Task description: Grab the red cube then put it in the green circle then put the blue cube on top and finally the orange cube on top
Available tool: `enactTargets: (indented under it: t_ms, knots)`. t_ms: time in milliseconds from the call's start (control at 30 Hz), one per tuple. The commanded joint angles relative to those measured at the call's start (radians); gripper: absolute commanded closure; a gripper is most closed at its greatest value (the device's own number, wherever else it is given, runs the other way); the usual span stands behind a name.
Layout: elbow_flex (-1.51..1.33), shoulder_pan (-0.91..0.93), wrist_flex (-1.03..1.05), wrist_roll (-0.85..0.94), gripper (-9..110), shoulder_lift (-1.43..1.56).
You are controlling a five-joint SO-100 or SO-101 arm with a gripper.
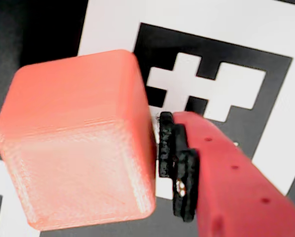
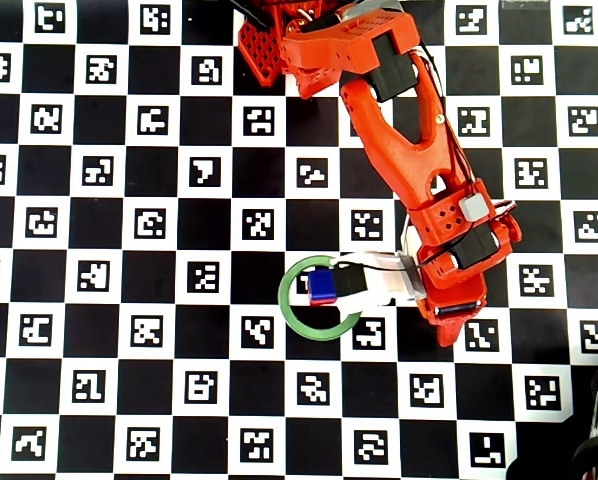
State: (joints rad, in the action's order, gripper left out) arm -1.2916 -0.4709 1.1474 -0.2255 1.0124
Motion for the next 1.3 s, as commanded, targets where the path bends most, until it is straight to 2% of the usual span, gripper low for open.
enactTargets:
  t_ms: [0, 633, 1167, 1267]
  knots:
    - [0.003, 0.011, -0.014, 0.055, 65, 0.048]
    - [0.018, 0.011, 0.023, 0.202, 66, 0.058]
    - [0.018, 0.011, 0.017, 0.207, 66, 0.060]
    - [0.012, 0.011, 0.012, 0.210, 69, 0.061]
